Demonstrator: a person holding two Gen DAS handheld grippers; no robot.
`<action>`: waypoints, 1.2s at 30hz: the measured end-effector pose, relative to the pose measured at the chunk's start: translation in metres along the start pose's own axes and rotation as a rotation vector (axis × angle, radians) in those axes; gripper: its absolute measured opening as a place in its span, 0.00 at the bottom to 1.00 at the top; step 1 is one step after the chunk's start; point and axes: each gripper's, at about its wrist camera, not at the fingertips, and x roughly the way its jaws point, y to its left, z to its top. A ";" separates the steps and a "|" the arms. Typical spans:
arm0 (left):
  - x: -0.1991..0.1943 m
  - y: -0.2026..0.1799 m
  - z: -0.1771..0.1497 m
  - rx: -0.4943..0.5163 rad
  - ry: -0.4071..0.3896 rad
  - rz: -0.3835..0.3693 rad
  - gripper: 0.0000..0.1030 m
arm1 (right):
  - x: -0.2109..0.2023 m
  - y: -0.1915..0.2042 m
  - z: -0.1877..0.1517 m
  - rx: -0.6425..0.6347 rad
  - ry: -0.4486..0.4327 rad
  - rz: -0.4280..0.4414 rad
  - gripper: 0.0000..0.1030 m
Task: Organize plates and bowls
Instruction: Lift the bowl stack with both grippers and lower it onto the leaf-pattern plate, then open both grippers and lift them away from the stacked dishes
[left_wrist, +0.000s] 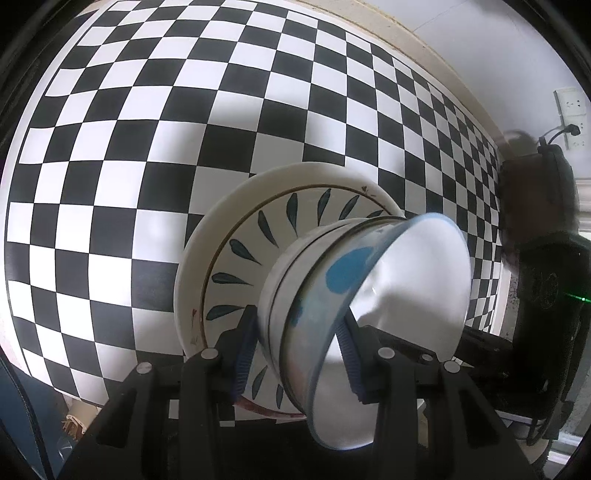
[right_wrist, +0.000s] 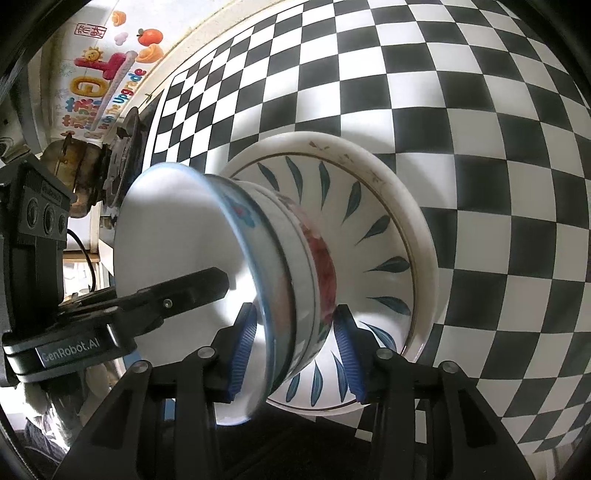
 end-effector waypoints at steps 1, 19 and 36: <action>0.000 0.000 0.000 -0.002 0.002 0.000 0.37 | 0.000 0.001 0.000 0.001 0.000 -0.005 0.44; -0.039 -0.006 -0.017 0.049 -0.090 0.173 0.40 | -0.033 0.020 -0.009 -0.040 -0.076 -0.192 0.45; -0.125 -0.023 -0.058 0.148 -0.359 0.300 0.89 | -0.141 0.096 -0.059 -0.124 -0.362 -0.415 0.86</action>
